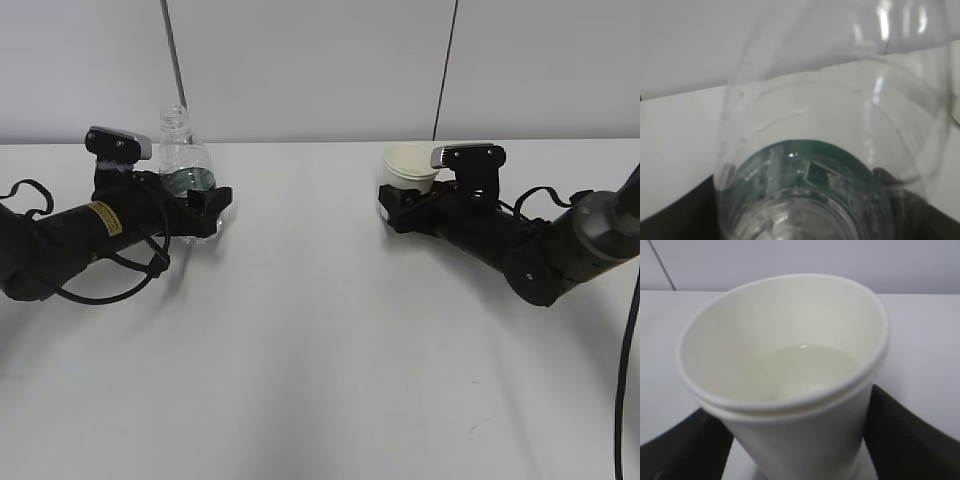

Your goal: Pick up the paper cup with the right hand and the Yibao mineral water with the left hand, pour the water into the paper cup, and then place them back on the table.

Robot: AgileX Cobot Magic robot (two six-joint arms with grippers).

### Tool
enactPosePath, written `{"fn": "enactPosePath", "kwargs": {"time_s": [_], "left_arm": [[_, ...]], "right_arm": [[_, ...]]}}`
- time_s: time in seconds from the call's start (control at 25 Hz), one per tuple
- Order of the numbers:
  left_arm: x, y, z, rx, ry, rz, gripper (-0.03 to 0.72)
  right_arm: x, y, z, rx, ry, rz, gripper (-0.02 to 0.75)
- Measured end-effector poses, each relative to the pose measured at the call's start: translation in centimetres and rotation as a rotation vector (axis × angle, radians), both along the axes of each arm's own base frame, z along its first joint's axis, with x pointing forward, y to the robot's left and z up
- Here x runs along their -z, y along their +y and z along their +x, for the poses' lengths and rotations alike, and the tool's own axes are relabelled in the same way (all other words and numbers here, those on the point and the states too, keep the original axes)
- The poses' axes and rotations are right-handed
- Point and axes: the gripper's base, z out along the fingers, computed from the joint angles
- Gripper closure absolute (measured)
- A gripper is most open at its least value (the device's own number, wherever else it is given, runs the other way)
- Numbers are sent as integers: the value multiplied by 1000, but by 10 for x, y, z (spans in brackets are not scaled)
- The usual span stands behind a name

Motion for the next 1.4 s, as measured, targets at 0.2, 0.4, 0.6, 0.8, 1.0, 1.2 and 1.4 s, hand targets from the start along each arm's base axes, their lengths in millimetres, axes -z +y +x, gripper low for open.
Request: {"fn": "enactPosePath", "kwargs": {"time_s": [0.2,0.4,0.6,0.8,1.0,1.2,1.4], "left_arm": [[0,0,0,0,0,0,188],[0,0,0,0,0,0,188],[0,0,0,0,0,0,188],[0,0,0,0,-1,-1,188],[0,0,0,0,-1,-1,188],[0,0,0,0,-1,-1,188],[0,0,0,0,-1,-1,188]], "right_arm": [[-1,0,0,-2,27,-20,142],[-3,-1,-1,0,48,-33,142],[-2,-1,-1,1,49,-34,142],[-2,-1,-1,2,51,-29,142],[-2,0,-1,0,63,-22,142],[-2,1,-2,-16,70,-28,142],[-4,0,-2,-12,81,-24,142]]}}
